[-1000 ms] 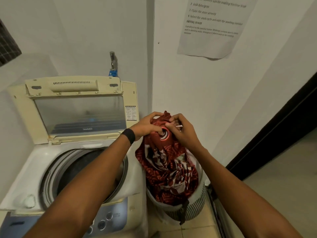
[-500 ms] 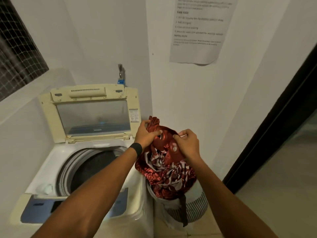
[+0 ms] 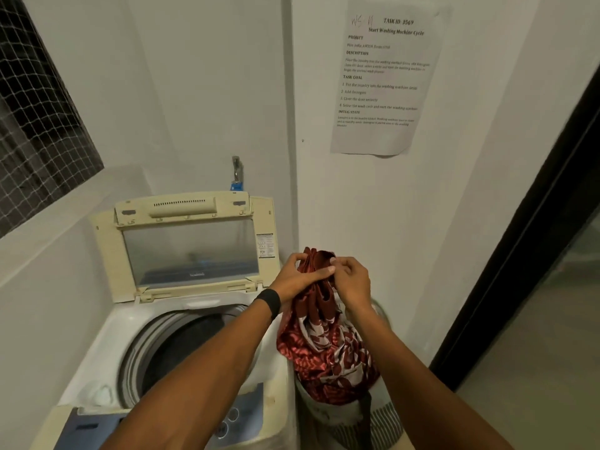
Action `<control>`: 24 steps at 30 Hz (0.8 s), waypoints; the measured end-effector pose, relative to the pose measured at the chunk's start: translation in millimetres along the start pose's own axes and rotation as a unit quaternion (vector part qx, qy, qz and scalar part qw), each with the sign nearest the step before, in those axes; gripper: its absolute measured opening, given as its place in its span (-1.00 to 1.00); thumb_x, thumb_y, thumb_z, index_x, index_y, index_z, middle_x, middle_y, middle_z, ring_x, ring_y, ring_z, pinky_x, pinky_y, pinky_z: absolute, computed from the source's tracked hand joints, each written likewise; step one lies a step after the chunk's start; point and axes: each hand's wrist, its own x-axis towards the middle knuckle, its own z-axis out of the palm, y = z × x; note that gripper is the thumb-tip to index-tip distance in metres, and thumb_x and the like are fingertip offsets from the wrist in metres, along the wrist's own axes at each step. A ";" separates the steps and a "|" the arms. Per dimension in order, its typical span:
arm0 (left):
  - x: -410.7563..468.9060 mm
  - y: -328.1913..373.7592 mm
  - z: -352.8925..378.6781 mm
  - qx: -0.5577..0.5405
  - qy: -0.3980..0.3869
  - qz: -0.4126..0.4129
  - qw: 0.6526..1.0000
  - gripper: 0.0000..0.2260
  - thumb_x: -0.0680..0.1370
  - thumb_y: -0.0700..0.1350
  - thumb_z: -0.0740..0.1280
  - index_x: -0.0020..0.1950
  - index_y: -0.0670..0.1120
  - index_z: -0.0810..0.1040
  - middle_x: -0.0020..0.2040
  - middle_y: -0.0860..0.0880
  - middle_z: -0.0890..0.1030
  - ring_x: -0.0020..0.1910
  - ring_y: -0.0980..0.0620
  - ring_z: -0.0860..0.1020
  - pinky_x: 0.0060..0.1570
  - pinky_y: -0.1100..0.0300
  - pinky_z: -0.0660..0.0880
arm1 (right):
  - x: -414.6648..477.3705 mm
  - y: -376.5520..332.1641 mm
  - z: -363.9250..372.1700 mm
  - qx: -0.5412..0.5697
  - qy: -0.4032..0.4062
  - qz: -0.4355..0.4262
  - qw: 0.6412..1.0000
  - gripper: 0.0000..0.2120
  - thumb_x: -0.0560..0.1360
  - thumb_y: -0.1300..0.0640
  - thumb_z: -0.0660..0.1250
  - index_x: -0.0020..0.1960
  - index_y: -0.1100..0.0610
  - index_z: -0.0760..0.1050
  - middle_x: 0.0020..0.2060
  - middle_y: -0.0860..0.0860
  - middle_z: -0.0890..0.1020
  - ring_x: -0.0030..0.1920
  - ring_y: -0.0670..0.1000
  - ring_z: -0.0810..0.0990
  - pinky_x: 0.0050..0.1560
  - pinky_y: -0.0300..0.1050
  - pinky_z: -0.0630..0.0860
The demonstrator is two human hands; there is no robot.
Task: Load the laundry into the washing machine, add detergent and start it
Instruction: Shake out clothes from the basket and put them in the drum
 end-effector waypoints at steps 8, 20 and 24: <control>12.3 -0.9 2.8 -0.046 0.028 -0.021 0.998 -0.40 0.43 -0.15 0.58 0.36 0.01 0.36 0.10 -0.10 0.63 -0.03 -0.04 0.67 -0.13 0.14 0.61 | -20.3 -18.1 11.4 0.182 -0.012 0.054 0.982 -0.65 0.70 0.15 0.01 0.18 0.20 0.56 -0.06 0.18 0.72 0.01 0.14 0.72 0.12 0.01 0.65; 18.6 109.9 5.6 -0.181 0.067 0.022 0.981 -0.71 0.45 -0.18 0.51 0.12 -0.20 0.57 -0.05 -0.17 0.70 -0.15 -0.11 0.68 -0.07 0.04 0.67 | -21.8 32.2 16.7 -0.009 -0.135 -0.091 0.987 0.03 0.24 -0.39 0.58 0.56 -0.14 0.20 0.34 -0.26 0.51 0.29 -0.30 0.50 0.29 -0.28 0.45; 10.1 145.5 20.3 -0.223 0.030 0.015 0.974 -0.75 0.45 -0.22 0.45 0.12 -0.22 0.63 -0.18 -0.16 0.67 -0.27 -0.08 0.64 -0.20 0.11 0.64 | -9.6 38.6 14.0 -0.042 -0.105 -0.037 0.993 -0.25 0.21 -0.13 0.72 0.29 -0.09 0.45 0.11 -0.23 0.62 0.13 -0.17 0.61 0.12 -0.35 0.52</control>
